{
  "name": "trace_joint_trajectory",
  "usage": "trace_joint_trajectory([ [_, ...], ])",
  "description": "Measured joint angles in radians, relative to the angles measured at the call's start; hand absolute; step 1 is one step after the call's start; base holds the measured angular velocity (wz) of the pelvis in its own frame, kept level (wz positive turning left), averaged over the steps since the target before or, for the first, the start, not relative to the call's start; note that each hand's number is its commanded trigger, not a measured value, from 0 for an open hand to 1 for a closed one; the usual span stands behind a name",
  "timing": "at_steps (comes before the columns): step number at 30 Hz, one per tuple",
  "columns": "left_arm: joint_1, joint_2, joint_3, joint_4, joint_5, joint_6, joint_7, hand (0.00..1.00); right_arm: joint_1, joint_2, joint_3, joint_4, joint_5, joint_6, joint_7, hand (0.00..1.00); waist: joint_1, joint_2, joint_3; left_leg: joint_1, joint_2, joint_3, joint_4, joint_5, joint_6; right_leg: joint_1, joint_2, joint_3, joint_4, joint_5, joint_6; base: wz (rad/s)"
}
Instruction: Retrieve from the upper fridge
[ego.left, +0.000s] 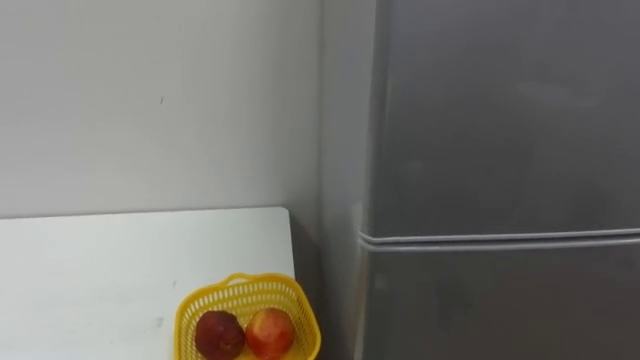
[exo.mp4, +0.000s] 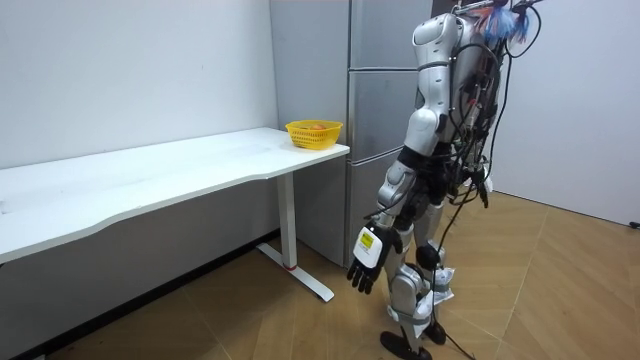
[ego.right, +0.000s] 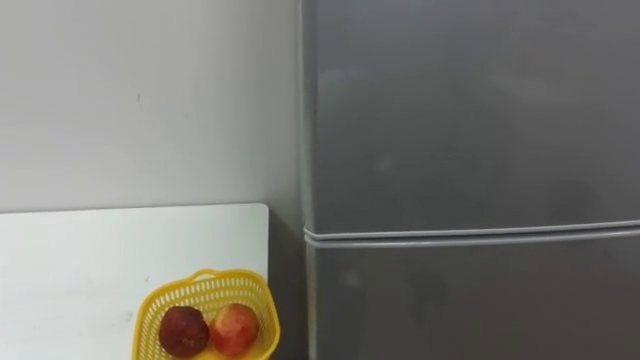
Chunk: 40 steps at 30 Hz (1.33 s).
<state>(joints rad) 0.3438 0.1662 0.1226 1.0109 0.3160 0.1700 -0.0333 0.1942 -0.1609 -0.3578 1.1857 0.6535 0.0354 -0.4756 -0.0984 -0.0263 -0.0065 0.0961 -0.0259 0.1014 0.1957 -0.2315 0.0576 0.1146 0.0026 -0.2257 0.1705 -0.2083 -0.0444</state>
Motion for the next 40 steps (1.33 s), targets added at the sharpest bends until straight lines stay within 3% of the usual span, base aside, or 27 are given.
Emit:
trace_joint_trajectory([
  [10, -0.009, -0.015, 0.001, 0.008, 0.000, 0.040, -0.041, 0.00, -0.010, 0.010, 0.071, 0.124, -0.033, 0.087, 0.293, 0.00, 0.019, 0.005, 0.0016, 0.002, -0.001, -0.002, 0.000, 0.000, 0.000, 0.002, 0.000, 0.002, -0.001, -0.001, 0.000, 0.00],
  [17, -0.027, -0.018, 0.001, 0.059, 0.000, 0.042, -0.069, 0.00, -0.023, 0.009, 0.190, 0.147, -0.045, 0.095, 0.483, 0.00, 0.035, 0.007, 0.0027, 0.004, 0.000, -0.002, -0.004, 0.000, 0.000, 0.003, 0.001, 0.001, -0.002, -0.001, -0.001, 0.00],
  [21, -0.046, -0.018, 0.000, 0.090, 0.000, 0.040, -0.087, 0.00, -0.017, -0.003, 0.227, 0.146, -0.149, 0.087, 0.573, 0.00, 0.051, 0.005, 0.0043, 0.004, 0.000, -0.002, -0.004, 0.000, 0.000, 0.003, 0.001, -0.001, -0.003, -0.001, -0.001, 0.00],
  [28, -0.078, -0.019, -0.028, 0.112, 0.001, 0.046, -0.089, 0.00, -0.058, -0.016, 0.299, 0.133, -0.412, 0.087, 0.580, 0.00, 0.079, 0.006, 0.0091, 0.004, 0.000, -0.002, 0.003, 0.000, 0.000, 0.003, 0.000, -0.002, 0.000, -0.002, -0.002, 0.00],
  [40, -0.079, -0.020, -0.030, 0.122, 0.000, 0.050, -0.111, 0.00, -0.096, -0.011, 0.338, 0.142, -0.736, 0.101, 0.566, 0.00, 0.079, 0.010, 0.0101, 0.004, -0.003, -0.010, 0.009, -0.004, 0.000, 0.008, -0.007, -0.021, 0.005, -0.013, 0.000, 0.03],
])
